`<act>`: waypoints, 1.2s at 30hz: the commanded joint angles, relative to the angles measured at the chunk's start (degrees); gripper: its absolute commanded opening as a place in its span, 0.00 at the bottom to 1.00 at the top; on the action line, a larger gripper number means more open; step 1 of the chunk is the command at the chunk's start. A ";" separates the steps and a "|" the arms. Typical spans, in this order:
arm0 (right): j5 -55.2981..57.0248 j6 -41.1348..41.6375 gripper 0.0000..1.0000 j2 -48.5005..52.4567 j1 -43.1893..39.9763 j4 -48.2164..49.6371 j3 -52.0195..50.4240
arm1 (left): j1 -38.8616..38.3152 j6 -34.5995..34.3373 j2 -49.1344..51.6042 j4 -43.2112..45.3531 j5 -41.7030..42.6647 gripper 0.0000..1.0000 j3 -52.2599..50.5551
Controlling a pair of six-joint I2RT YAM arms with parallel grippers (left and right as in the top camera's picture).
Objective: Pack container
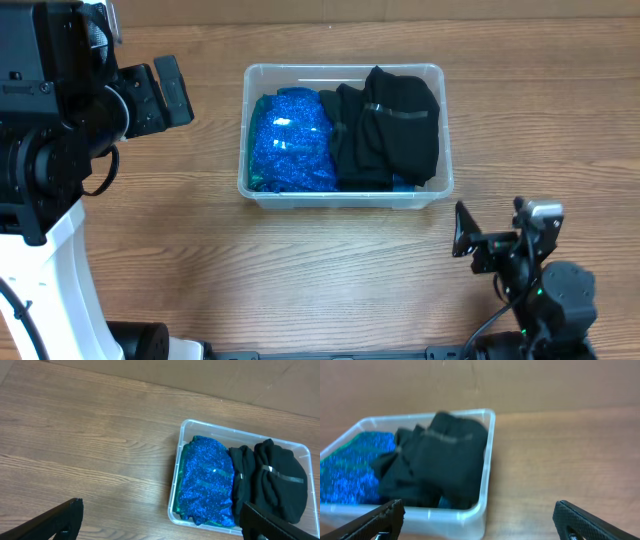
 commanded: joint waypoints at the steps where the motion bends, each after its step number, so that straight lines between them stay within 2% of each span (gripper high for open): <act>1: -1.05 2.05 1.00 -5.09 -0.15 0.68 -4.13 | -0.04 1.51 0.11 0.24 -0.35 1.00 0.00; 11: -0.15 1.84 1.00 -15.45 -0.15 -4.46 -8.48 | -0.04 1.51 0.11 0.26 -0.35 1.00 0.00; 20: -0.24 1.86 1.00 -15.43 -0.11 -4.26 -14.14 | -0.04 1.51 0.11 0.26 -0.35 1.00 0.00; 25: -5.09 1.86 1.00 -15.43 -0.11 -2.82 -18.38 | -0.04 1.51 0.11 0.26 -0.35 1.00 0.00; 36: -5.07 1.86 1.00 -15.43 -0.11 -2.69 -18.91 | -0.04 1.51 0.11 0.26 -0.35 1.00 0.00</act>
